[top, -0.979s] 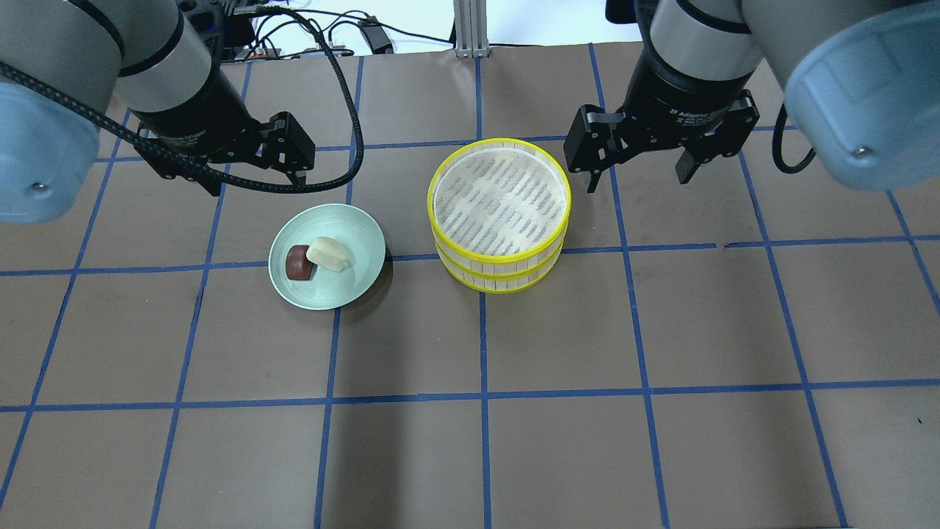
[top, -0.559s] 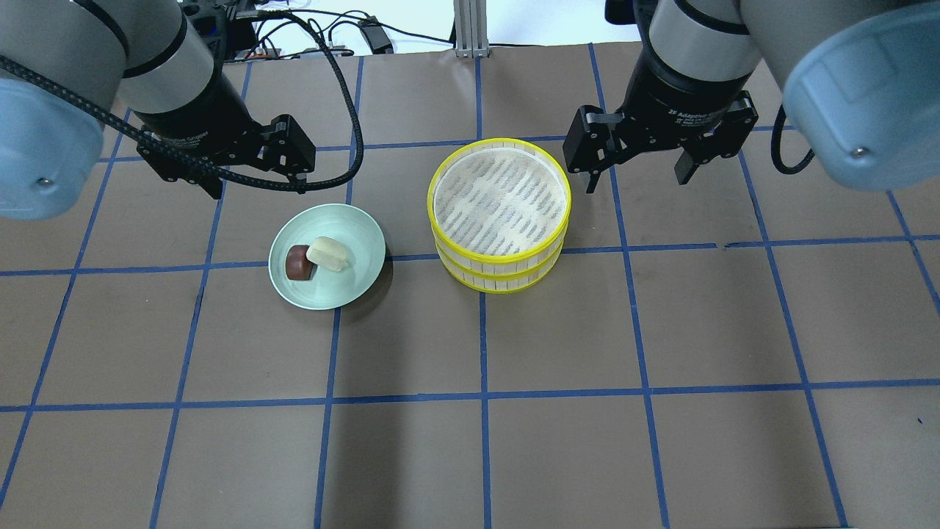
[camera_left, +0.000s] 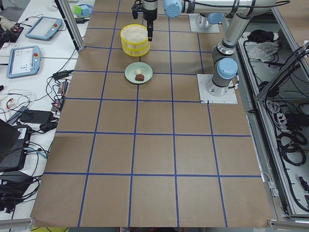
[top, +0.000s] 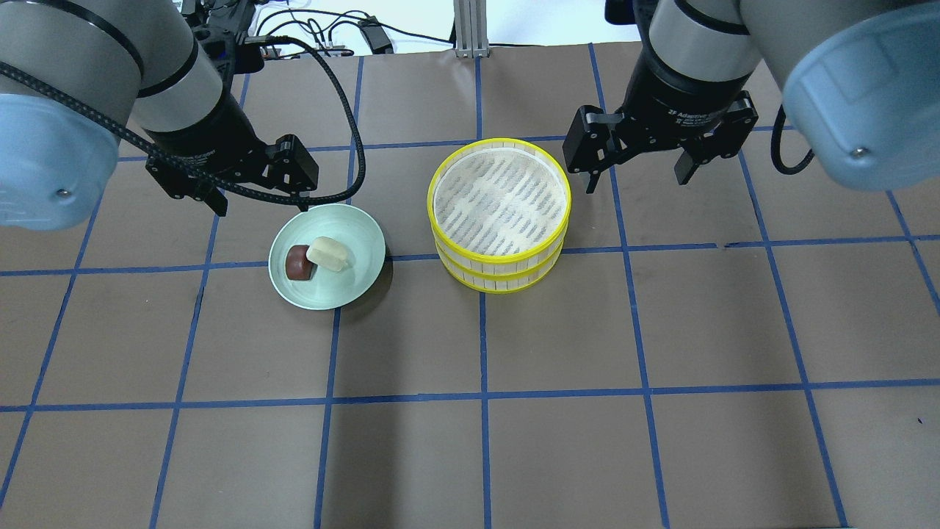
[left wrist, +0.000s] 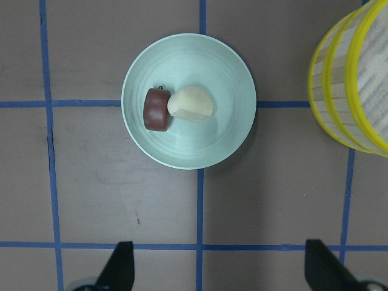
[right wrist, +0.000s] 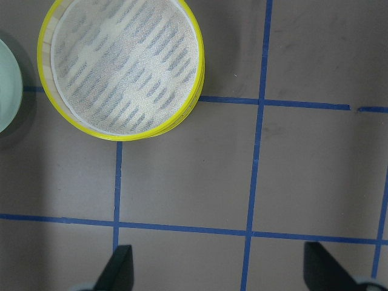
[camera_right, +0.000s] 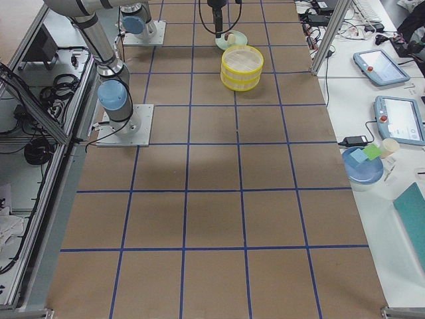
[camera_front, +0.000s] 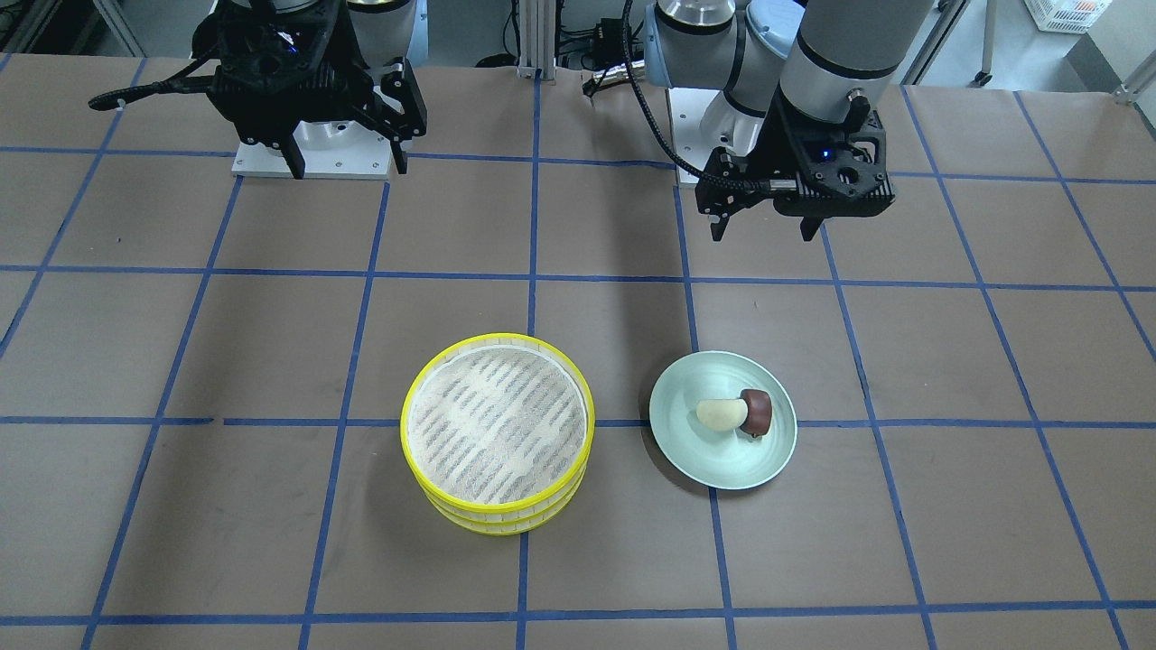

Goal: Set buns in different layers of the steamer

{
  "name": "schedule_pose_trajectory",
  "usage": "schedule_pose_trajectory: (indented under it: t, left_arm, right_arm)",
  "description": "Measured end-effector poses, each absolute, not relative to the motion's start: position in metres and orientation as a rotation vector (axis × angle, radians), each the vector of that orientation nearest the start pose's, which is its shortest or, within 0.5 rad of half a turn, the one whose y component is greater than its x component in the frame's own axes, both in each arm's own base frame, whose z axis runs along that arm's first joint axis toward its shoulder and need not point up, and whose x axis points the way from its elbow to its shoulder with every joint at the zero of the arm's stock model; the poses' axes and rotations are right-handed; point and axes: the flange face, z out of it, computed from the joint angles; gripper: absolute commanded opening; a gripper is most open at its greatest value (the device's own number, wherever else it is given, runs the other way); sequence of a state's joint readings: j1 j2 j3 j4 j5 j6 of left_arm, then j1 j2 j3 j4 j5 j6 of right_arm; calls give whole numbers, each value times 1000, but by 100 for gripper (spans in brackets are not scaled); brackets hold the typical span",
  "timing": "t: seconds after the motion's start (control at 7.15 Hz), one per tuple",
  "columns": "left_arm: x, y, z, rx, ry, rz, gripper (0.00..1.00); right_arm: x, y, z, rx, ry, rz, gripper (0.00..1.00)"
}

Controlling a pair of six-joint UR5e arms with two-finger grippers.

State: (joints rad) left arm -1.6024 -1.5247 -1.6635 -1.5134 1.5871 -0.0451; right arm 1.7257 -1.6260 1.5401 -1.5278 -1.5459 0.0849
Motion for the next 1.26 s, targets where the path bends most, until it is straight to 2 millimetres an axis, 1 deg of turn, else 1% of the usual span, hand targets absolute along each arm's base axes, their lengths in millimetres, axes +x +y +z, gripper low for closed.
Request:
schedule_pose_trajectory:
  t: [0.28, 1.26]
  left_arm:
    - [-147, -468, 468, 7, 3125, -6, 100]
    - [-146, -467, 466, 10, 3124, 2, 100]
  right_arm:
    - [207, -445, 525, -111, 3107, -61, 100]
    - [207, -445, 525, -111, 3107, -61, 100]
